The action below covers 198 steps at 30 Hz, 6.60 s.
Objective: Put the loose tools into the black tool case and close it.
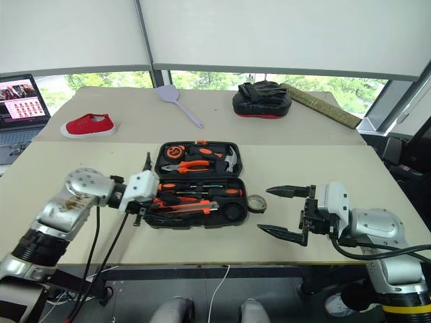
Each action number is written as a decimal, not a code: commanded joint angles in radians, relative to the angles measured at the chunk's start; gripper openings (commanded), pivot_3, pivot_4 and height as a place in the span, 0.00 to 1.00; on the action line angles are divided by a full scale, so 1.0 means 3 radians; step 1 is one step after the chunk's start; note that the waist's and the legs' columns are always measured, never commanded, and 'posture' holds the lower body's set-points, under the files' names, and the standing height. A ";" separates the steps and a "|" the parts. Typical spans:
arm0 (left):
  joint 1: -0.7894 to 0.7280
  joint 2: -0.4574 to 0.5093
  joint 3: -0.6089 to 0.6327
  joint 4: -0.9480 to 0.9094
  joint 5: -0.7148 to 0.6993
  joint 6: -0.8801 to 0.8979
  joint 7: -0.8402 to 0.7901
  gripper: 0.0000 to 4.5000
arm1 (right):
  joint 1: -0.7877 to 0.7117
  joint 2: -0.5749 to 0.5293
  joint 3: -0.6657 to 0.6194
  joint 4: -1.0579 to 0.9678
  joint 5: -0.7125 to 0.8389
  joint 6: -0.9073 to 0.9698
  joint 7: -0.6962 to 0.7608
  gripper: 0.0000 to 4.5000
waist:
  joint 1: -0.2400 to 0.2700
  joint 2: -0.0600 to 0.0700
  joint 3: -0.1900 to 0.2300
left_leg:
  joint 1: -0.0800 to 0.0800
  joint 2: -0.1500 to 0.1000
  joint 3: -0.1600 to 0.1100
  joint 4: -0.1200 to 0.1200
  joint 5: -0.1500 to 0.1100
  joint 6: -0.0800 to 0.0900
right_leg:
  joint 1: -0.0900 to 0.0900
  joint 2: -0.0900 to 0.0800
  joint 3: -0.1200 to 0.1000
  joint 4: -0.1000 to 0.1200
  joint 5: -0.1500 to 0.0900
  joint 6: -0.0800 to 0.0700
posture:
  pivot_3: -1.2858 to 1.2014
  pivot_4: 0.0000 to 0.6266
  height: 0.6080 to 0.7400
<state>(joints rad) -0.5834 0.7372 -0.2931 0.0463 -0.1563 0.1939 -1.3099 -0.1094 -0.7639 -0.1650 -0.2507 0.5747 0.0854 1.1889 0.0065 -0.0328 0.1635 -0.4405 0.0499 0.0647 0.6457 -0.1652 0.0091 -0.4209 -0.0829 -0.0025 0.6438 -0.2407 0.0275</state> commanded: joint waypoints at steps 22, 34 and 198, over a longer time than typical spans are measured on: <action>-0.0039 -0.0018 -0.0118 0.0196 0.0420 -0.0281 0.0025 0.70 | -0.0065 0.0097 -0.0012 -0.0136 0.0010 0.0030 -0.0148 1.00 | 0.0012 0.0001 -0.0001 | 0.0001 0.0001 0.0000 0.0003 0.0000 0.0000 | 0.0000 0.0006 0.0012 -0.0001 0.0007 -0.0008 | 0.52 0.24 1.00; -0.0141 -0.0292 0.0689 0.0526 -0.0762 -0.0193 -0.0450 0.83 | -0.0065 0.0159 0.0031 -0.0012 -0.0042 -0.0010 -0.0172 1.00 | 0.0002 0.0001 -0.0001 | -0.0001 0.0002 0.0000 0.0008 -0.0001 0.0002 | -0.0001 0.0020 0.0033 0.0000 0.0012 -0.0015 | 0.52 0.24 1.00; 0.0085 -0.0864 0.0764 0.0747 -0.0222 0.0545 0.1387 0.01 | -0.2069 0.0715 0.1221 0.2766 -0.1828 -0.0383 -0.0180 0.00 | 0.0019 0.0009 -0.0051 | -0.0014 -0.0007 0.0017 -0.0009 -0.0018 0.0008 | -0.0008 0.0019 0.0055 -0.0014 0.0013 -0.0004 | 0.52 0.24 1.00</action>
<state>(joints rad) -0.5545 0.5030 -0.0354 0.3760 -0.1925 0.3775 -0.8543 -0.7705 -0.5466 0.2035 0.7297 -0.0179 -0.0745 1.0792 0.0122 -0.0302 0.1483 -0.4449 0.0478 0.0699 0.6431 -0.1706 0.0116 -0.4233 -0.0772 0.0142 0.6394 -0.2369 0.0264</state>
